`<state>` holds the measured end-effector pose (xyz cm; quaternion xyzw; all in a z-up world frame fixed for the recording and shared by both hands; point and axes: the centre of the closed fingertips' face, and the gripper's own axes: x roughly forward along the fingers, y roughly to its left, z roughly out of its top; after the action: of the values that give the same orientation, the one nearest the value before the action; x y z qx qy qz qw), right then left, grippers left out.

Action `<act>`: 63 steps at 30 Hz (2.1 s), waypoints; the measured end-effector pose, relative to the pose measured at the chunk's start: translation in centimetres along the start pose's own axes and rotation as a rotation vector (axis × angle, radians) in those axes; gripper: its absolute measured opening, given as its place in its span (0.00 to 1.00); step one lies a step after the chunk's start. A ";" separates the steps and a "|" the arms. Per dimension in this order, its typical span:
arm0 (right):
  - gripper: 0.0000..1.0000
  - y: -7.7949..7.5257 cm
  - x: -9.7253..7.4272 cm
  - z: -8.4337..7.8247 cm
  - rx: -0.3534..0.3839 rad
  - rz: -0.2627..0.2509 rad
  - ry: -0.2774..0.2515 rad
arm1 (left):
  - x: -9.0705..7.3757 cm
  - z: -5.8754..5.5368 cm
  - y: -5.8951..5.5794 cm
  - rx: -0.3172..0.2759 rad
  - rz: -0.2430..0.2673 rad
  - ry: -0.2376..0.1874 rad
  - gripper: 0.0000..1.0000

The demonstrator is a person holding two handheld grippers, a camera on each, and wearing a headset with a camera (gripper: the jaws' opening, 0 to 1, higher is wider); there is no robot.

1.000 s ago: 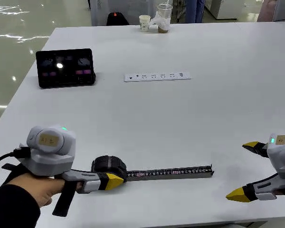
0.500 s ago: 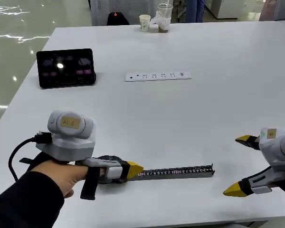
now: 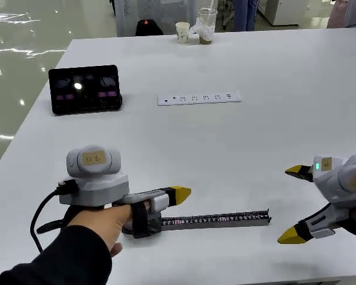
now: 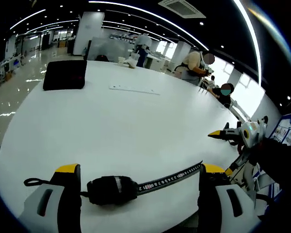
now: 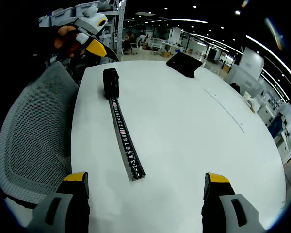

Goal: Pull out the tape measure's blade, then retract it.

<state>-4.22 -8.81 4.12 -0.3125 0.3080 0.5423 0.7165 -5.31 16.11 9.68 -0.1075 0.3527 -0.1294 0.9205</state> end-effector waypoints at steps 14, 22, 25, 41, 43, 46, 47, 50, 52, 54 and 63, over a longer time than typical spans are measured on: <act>0.99 -1.1 0.7 1.1 -0.072 0.043 0.040 | 1.6 -1.2 1.5 0.071 0.117 -0.074 0.99; 0.99 -1.3 1.5 0.5 -0.088 0.081 0.070 | 3.0 -2.0 2.8 0.157 0.173 -0.094 0.99; 0.97 -1.2 1.8 0.5 -0.089 0.094 0.075 | 3.3 -2.7 3.1 0.144 0.171 -0.087 0.98; 0.76 -0.6 3.6 -0.8 -0.105 0.183 0.124 | 4.6 -4.2 4.0 0.136 0.172 -0.117 0.93; 0.70 -0.3 3.7 -0.9 -0.113 0.199 0.128 | 4.6 -4.2 4.0 0.135 0.169 -0.121 0.92; 0.61 0.2 3.8 -1.1 -0.116 0.224 0.138 | 4.6 -4.2 4.0 0.137 0.171 -0.127 0.94; 0.56 0.4 3.9 -1.2 -0.115 0.232 0.141 | 4.6 -4.2 4.0 0.139 0.171 -0.127 0.93; 0.47 0.7 4.1 -1.4 -0.133 0.242 0.154 | 4.6 -4.3 4.1 0.134 0.173 -0.127 0.93; 0.43 0.9 4.2 -1.6 -0.147 0.248 0.159 | 4.6 -4.3 4.2 0.132 0.174 -0.129 0.92; 0.40 0.9 4.3 -1.7 -0.154 0.254 0.163 | 4.5 -4.2 4.2 0.129 0.176 -0.134 0.92; 0.28 1.0 4.4 -1.9 -0.185 0.257 0.177 | 4.6 -4.2 4.3 0.125 0.178 -0.134 0.90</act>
<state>-4.41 -7.55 -0.60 -0.3816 0.3561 0.6257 0.5798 -4.20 18.29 2.50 -0.0268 0.2897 -0.0615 0.9548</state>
